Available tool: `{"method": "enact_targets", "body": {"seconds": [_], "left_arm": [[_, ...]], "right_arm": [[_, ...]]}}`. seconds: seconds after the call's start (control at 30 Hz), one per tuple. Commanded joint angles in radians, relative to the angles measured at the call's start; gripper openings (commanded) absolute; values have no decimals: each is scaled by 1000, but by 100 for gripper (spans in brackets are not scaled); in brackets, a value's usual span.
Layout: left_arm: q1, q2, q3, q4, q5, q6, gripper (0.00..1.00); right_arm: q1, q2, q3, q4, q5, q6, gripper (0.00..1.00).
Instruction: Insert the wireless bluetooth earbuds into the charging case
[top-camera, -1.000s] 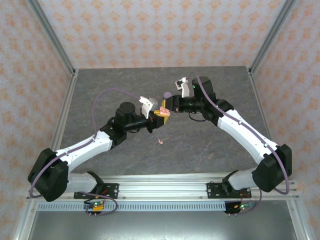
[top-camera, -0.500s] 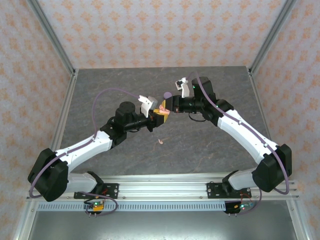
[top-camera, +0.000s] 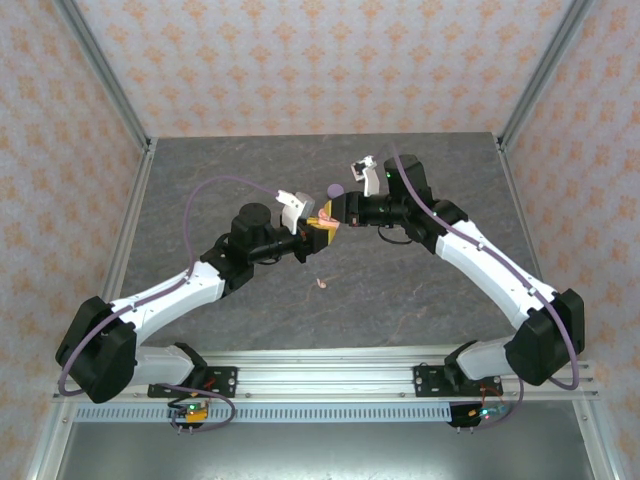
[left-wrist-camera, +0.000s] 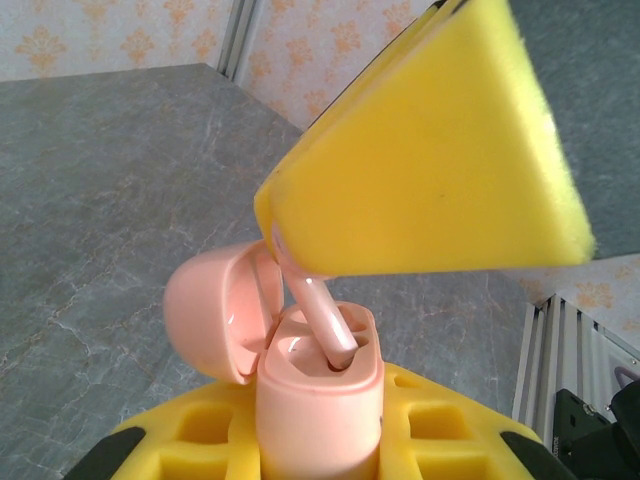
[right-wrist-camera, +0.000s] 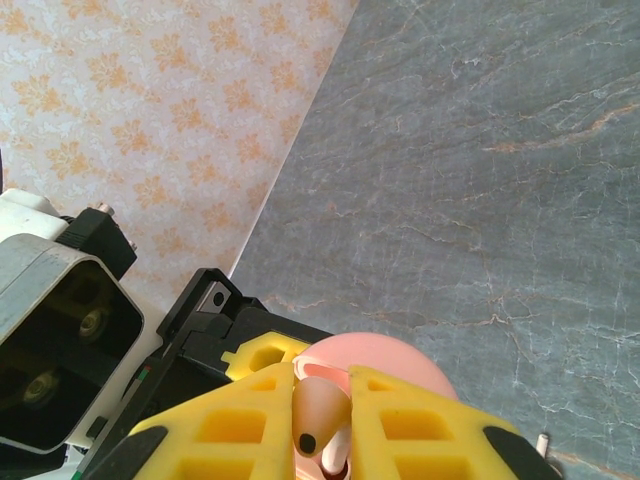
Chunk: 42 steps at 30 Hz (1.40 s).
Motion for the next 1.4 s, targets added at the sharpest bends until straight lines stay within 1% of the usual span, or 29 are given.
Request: {"method": "enact_targets", "body": {"seconds": [0.0, 0.23, 0.67, 0.9, 1.17, 1.23, 1.37], "left_arm": [[0, -2, 45, 31, -45, -10, 15], [0, 4, 48, 33, -49, -14, 15], [0, 9, 51, 34, -65, -21, 15], [0, 13, 54, 37, -42, -17, 15], [0, 24, 58, 25, -27, -6, 14], [0, 24, 58, 25, -31, -6, 14], [0, 25, 58, 20, -41, -5, 14]], "right_arm": [[16, -28, -17, -20, -14, -27, 18], [20, -37, -19, -34, -16, -37, 18], [18, -47, -27, -43, -7, -47, 23], [19, -42, -24, -45, -17, -46, 28], [23, -27, -1, -62, -34, -50, 31], [24, -27, 6, -67, -34, -50, 33], [26, -30, 18, -75, -19, -49, 40]]}}
